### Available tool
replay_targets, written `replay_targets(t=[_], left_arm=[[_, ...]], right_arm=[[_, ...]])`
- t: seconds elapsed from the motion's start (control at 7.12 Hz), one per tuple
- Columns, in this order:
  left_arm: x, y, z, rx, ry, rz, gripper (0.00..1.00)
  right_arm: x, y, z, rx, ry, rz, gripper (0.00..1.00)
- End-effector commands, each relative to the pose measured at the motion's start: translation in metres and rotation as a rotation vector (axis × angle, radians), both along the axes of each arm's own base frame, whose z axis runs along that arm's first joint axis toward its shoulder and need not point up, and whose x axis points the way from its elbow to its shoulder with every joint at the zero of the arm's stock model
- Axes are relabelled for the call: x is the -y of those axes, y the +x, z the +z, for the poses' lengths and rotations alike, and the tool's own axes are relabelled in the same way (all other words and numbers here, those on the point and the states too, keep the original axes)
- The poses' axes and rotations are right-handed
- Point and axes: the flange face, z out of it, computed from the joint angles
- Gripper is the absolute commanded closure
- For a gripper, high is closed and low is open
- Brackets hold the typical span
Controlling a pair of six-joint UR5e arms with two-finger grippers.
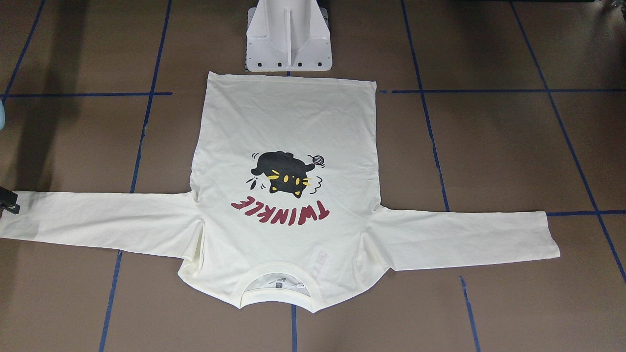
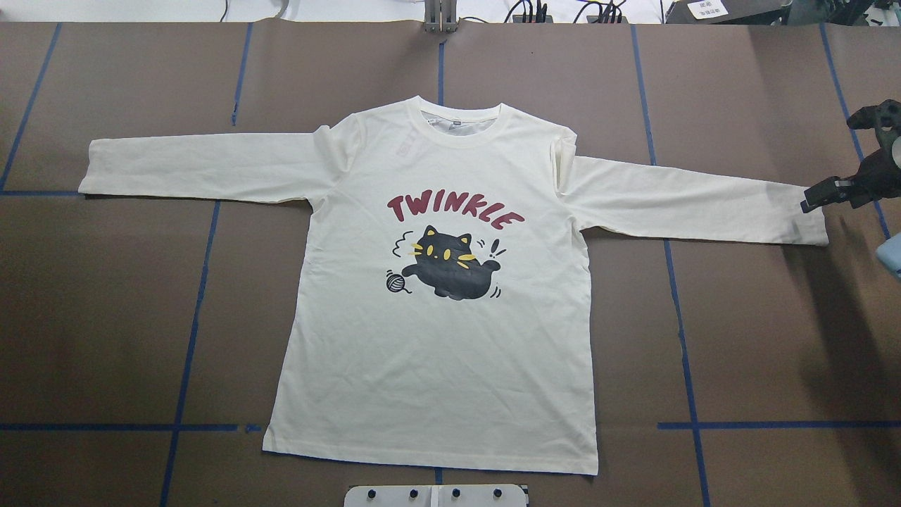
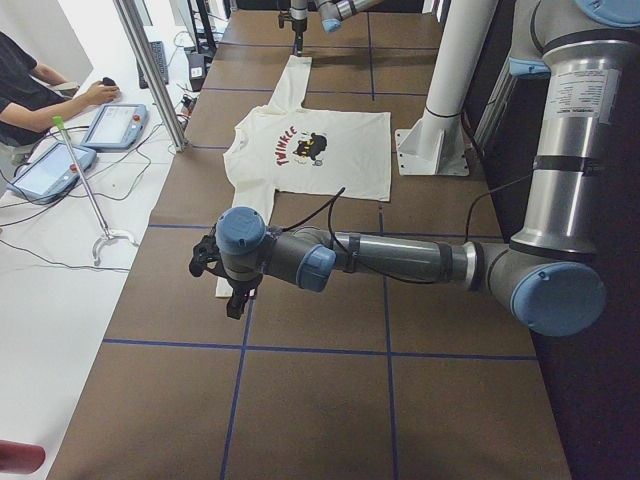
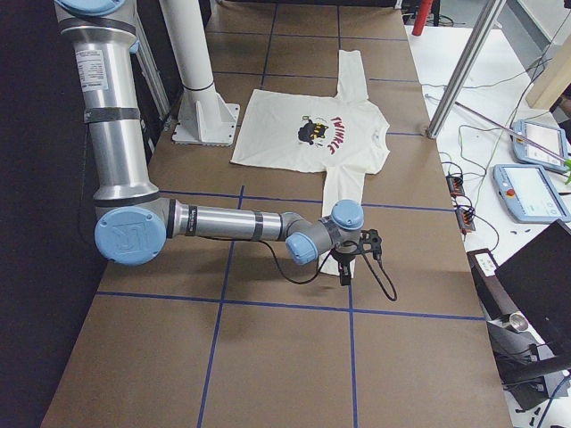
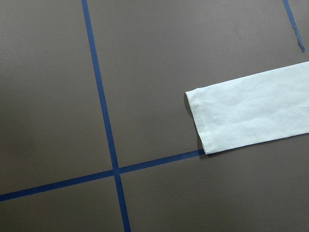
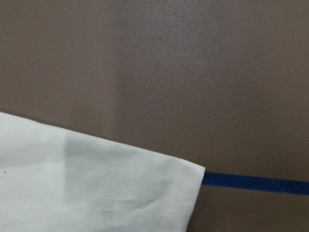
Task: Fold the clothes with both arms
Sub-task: 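Move the right gripper down to the cuff of the sleeve nearest it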
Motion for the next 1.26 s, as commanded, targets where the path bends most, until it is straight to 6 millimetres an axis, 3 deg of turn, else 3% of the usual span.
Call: replay_targets(t=[0.0,0.56,0.7,1.12], left_arm=[[0.0001,0.0001,0.0009,0.001,0.004,0.002,0.0],[-0.0006,-0.0009,0.0014,0.002,0.023,0.001,0.0],[-0.0005,-0.0009,0.0012,0.002,0.025,0.001,0.0],[-0.0005,-0.001,0.0013,0.003,0.025,0.001,0.0]], right_arm=[[-0.0001,-0.0048,0.0024,0.014,-0.015,-0.014,0.0],[-0.0022,-0.0122,0.0064,0.009,-0.02,-0.028,0.03],[-0.0022,-0.0113,0.0079,0.007,-0.022,-0.026,0.13],[-0.0028,-0.0115,0.0091,0.011,-0.027,-0.028,0.6]])
